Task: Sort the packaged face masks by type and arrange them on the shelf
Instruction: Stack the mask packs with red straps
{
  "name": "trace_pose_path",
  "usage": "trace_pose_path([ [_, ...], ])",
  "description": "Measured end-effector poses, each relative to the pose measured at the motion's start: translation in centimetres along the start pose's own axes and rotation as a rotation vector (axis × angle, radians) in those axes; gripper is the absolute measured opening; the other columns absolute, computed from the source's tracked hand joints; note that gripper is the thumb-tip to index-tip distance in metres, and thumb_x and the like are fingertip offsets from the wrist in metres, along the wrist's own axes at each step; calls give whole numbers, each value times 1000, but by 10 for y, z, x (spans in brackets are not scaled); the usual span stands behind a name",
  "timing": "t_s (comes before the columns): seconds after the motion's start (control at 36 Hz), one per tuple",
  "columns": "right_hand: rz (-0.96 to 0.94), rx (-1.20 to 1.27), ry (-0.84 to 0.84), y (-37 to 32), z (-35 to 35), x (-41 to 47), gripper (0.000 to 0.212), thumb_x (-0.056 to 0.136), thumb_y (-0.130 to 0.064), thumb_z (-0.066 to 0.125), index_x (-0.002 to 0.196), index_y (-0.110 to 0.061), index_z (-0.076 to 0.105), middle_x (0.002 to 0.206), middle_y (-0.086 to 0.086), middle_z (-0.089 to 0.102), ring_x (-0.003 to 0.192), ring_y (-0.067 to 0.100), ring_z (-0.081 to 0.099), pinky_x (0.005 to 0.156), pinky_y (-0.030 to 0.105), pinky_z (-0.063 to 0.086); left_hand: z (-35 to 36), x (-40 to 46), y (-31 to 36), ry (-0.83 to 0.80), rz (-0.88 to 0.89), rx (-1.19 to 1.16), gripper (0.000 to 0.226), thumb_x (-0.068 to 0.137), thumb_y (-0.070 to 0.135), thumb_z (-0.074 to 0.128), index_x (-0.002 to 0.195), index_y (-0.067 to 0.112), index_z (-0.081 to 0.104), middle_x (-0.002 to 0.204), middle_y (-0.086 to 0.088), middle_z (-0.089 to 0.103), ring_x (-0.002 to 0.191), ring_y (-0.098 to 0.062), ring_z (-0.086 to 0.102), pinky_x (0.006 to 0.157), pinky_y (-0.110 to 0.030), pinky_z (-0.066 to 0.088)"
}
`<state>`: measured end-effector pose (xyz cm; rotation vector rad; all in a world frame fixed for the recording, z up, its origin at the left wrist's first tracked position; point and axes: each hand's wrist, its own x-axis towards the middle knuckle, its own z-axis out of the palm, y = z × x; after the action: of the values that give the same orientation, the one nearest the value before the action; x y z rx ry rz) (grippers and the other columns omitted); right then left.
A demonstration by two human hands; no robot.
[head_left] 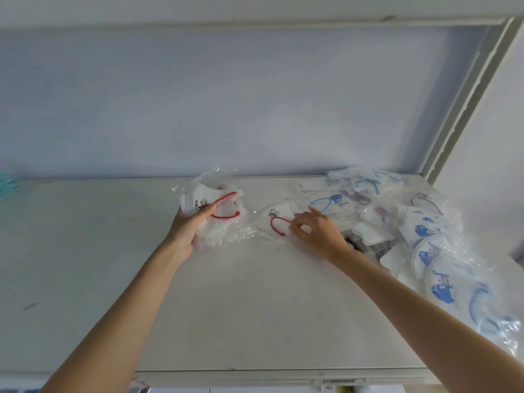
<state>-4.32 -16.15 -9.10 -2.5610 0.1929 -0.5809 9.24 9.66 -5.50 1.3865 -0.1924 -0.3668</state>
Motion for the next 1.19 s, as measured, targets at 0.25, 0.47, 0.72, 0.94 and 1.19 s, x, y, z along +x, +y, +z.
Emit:
trace_pose_path([
  [0.25, 428, -616, -155, -43, 14, 3, 77, 88, -72, 26, 122, -12, 61, 132, 7, 44, 123, 27, 36, 101, 41, 27, 8, -8, -1, -32, 14, 10, 34, 86, 13, 70, 120, 13, 65, 108, -7, 72, 99, -21, 70, 82, -33, 55],
  [0.47, 463, -265, -80, -39, 14, 12, 52, 83, -53, 61, 124, -21, 58, 128, 4, 46, 122, 26, 38, 101, 36, 30, 3, -16, -4, -16, 13, 66, 25, 85, 12, 71, 109, 16, 67, 99, -4, 73, 93, -21, 70, 80, -33, 54],
  [0.72, 627, 972, 226, -39, -12, 15, 47, 77, 8, 69, 113, -14, 49, 80, 6, 62, 68, 16, 57, 66, 23, 46, -8, -15, 1, 7, 34, 89, 31, 86, 13, 71, 116, 14, 65, 97, -1, 74, 93, -21, 70, 76, -32, 55],
  [0.94, 500, 1382, 259, -52, -57, 26, 48, 79, 15, 56, 116, -15, 49, 70, 1, 61, 69, 15, 55, 61, 22, 41, 5, -20, -2, -65, 78, 136, 43, 83, 16, 74, 124, 14, 60, 112, -9, 71, 101, -25, 69, 84, -40, 57],
  [1.19, 666, 815, -78, -66, -34, 12, 68, 74, 4, 68, 135, -15, 43, 85, 13, 59, 64, 17, 49, 61, 27, 43, 27, -30, -4, -166, 1, 141, 30, 94, 26, 62, 122, 14, 61, 107, -6, 73, 95, -20, 71, 72, -29, 57],
])
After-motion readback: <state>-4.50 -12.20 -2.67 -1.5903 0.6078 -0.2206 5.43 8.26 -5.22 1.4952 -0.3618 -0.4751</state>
